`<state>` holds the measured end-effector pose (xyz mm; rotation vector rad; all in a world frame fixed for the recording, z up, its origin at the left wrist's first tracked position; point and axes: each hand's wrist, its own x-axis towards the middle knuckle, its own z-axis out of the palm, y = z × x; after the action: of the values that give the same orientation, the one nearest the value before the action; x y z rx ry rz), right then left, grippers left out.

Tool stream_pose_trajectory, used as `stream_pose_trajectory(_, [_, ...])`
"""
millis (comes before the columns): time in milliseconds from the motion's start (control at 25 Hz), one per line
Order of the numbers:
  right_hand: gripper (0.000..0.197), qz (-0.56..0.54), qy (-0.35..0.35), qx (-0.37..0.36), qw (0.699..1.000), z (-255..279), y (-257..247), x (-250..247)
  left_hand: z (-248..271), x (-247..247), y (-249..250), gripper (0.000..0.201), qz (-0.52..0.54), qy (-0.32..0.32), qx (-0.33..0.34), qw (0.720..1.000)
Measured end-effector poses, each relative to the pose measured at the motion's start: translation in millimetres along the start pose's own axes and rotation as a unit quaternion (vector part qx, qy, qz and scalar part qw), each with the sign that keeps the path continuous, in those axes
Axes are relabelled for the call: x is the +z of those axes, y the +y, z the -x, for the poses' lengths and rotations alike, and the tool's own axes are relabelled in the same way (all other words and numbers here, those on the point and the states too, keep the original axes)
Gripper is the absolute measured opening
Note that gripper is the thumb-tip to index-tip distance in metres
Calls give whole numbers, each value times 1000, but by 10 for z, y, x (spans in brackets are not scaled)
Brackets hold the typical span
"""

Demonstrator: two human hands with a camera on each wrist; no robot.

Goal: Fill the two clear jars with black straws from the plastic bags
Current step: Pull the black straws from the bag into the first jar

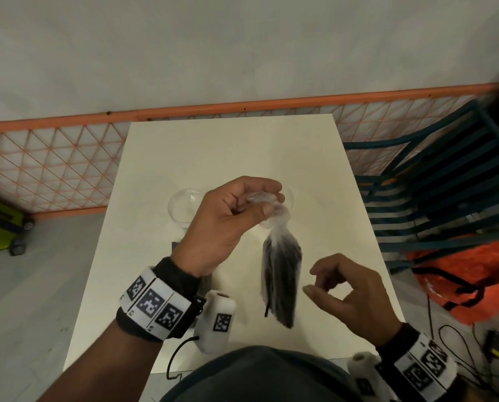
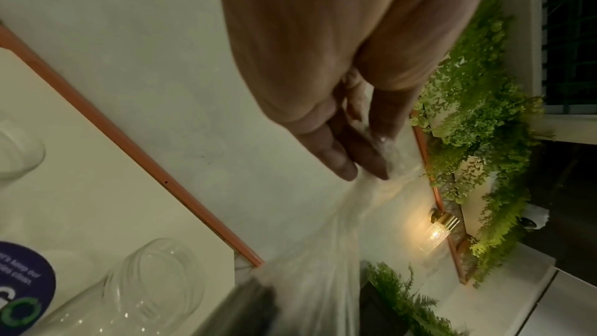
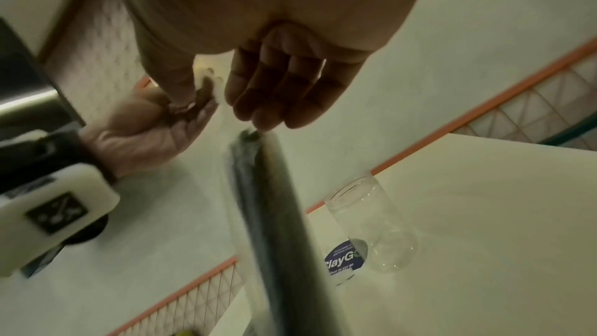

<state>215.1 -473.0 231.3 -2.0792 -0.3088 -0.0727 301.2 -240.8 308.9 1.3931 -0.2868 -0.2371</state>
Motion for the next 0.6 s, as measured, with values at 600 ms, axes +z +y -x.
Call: stream_pose_trajectory(600, [79,115,-66,120,984,-624,207,489,-37,158,-165,21,41,-43,-48,997])
